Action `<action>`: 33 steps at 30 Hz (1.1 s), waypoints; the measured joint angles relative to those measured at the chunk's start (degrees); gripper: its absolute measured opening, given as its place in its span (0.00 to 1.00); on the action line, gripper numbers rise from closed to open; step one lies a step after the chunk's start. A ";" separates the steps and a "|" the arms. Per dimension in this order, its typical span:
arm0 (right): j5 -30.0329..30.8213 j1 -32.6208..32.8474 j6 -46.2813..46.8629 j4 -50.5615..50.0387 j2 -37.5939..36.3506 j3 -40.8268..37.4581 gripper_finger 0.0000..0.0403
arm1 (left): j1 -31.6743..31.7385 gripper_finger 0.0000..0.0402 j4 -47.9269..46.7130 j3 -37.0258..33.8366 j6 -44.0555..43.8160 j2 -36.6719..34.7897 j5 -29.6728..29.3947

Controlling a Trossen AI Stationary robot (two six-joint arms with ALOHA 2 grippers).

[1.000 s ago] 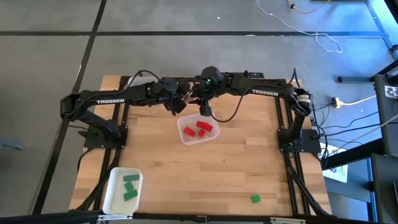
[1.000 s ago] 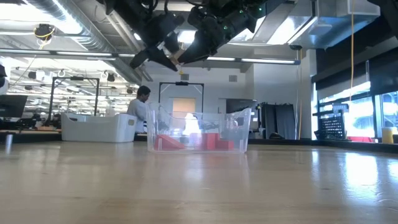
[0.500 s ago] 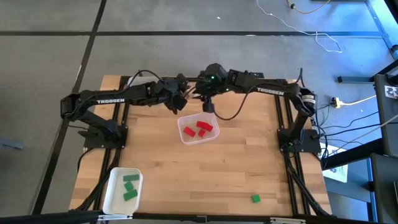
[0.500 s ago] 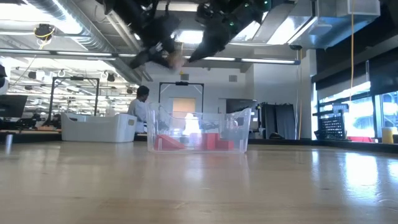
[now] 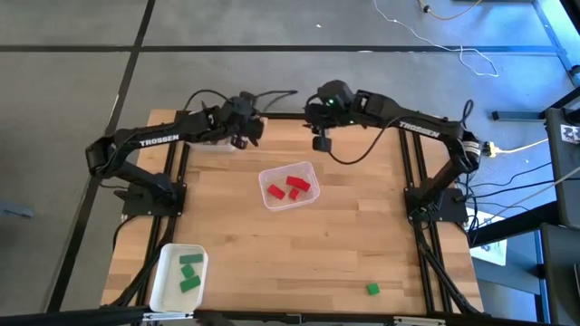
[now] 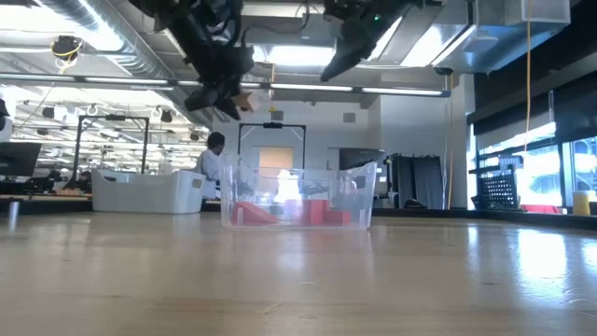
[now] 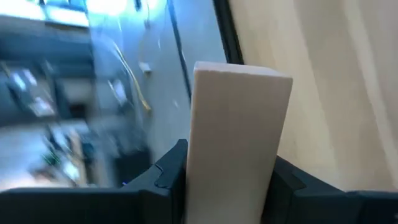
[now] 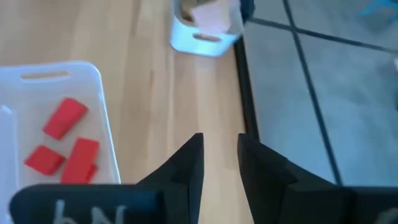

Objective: Sort & place blocks by color
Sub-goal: Put the brown block into the gray bin

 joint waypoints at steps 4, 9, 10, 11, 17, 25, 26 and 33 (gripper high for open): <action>4.26 0.03 0.11 -2.95 -2.68 0.00 0.24 | 5.15 0.30 -6.44 0.00 -12.71 0.00 0.06; 5.51 0.00 0.17 -3.14 -5.17 -0.02 0.24 | 10.49 0.30 -15.70 0.00 -33.82 0.00 6.40; 5.50 0.02 0.19 -3.12 -5.51 0.00 0.24 | 11.42 0.30 -17.34 0.00 -37.88 0.00 7.70; 5.47 0.02 0.18 -3.11 -5.84 -0.01 0.24 | 12.23 0.30 -18.91 0.00 -41.58 0.00 8.57; 5.48 0.02 0.20 -3.09 -6.32 -0.04 0.24 | 16.89 0.30 -27.23 -0.08 -57.12 0.00 8.70; 5.41 0.02 0.13 -3.09 -6.37 -0.04 0.24 | 20.94 0.30 -23.81 -6.55 -63.88 0.00 10.49; 5.41 0.02 0.13 -3.09 -6.37 -0.04 0.24 | 21.13 0.30 -22.43 -7.68 -64.56 0.00 11.59; 5.41 0.02 0.08 -3.09 -6.37 -0.04 0.24 | 22.32 0.30 -18.66 -10.25 -66.56 0.00 12.95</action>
